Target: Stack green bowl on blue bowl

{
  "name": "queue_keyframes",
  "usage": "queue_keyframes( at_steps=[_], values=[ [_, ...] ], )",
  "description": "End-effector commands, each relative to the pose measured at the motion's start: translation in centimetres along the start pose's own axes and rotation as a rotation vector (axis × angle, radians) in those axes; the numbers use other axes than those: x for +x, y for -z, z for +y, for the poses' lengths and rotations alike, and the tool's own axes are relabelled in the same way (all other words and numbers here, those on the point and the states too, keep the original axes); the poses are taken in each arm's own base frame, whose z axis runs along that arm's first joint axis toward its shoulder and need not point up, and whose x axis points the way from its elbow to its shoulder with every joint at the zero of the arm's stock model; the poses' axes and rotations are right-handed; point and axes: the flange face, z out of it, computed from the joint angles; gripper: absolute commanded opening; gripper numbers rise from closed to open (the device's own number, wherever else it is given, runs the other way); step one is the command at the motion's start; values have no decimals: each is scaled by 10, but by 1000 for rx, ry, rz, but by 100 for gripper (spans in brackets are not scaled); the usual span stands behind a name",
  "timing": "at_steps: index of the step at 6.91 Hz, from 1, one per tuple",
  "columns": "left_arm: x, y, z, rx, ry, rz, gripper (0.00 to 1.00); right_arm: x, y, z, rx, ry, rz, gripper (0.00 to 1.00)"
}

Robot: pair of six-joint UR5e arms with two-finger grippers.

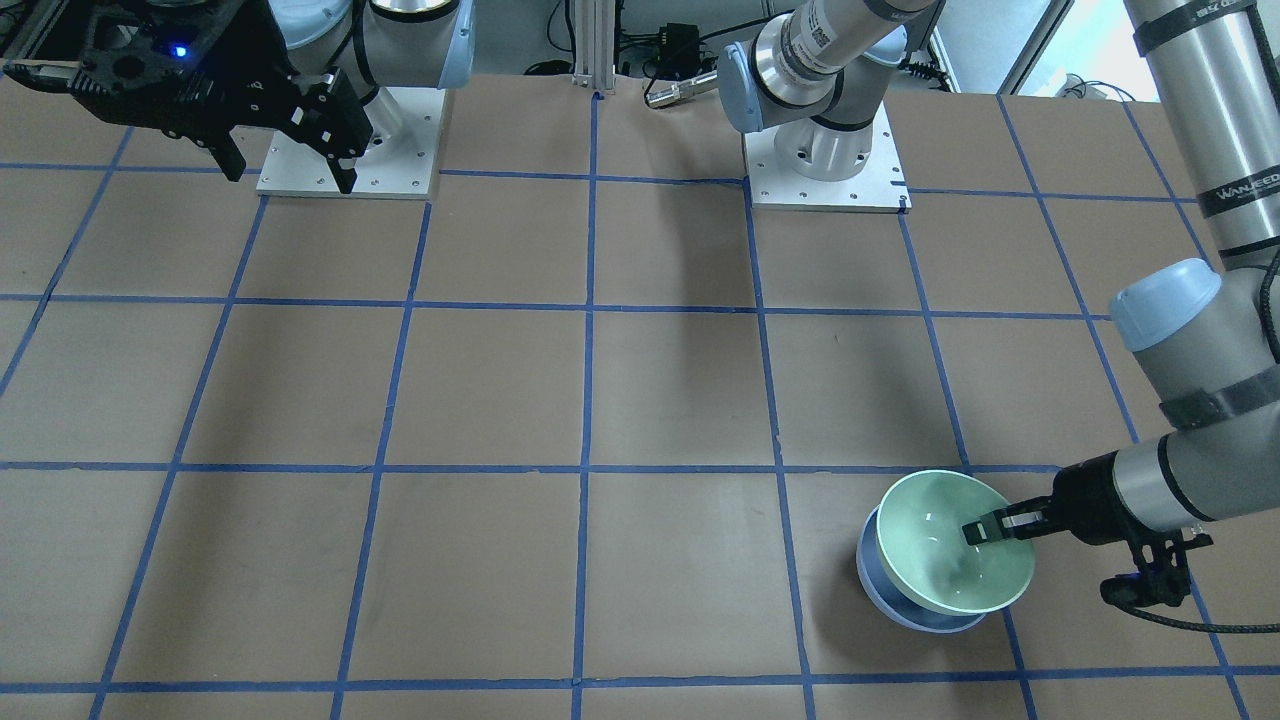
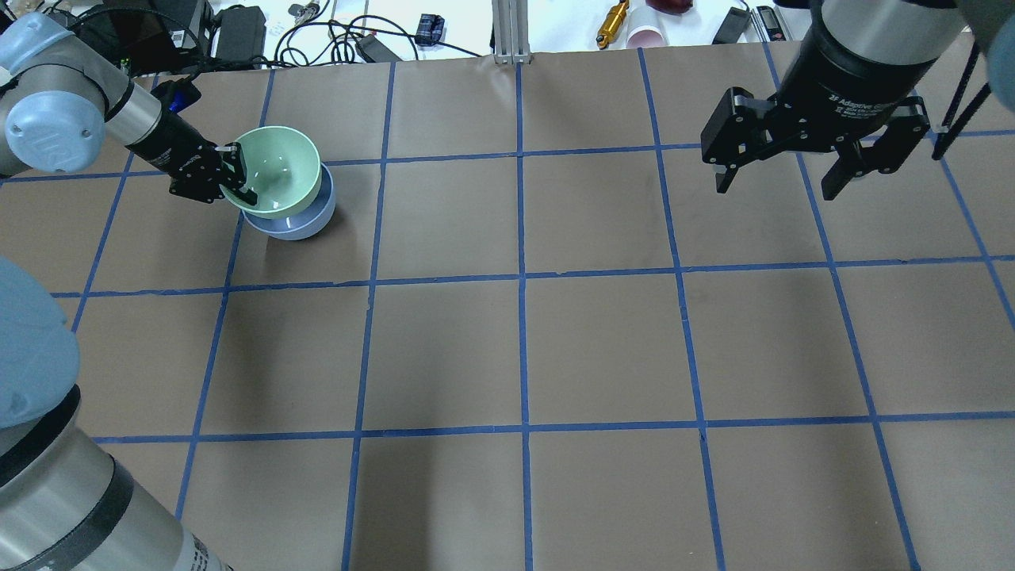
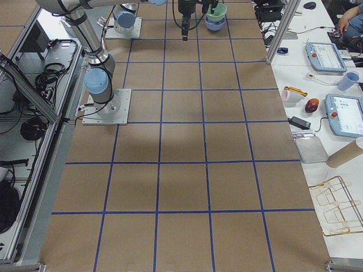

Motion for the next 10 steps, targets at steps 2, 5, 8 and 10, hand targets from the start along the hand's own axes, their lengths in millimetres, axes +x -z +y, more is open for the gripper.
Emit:
queue_keyframes(
  at_steps=[2, 5, 8, 10],
  values=[
    [0, -1, 1, -6, -1, 2, 94, 0, 0, 0, -1, 0, 0, 100],
    [9, 22, 8, 19, -4, -5, 94, 0, -1, 0, -3, 0, 0, 100],
    [61, 76, 54, -20, -58, -167, 95, 0, -1, 0, -3, 0, 0, 100],
    [118, 114, 103, -6, -79, -215, 100, 0, 0, 0, 0, 0, 0, 100]
  ],
)
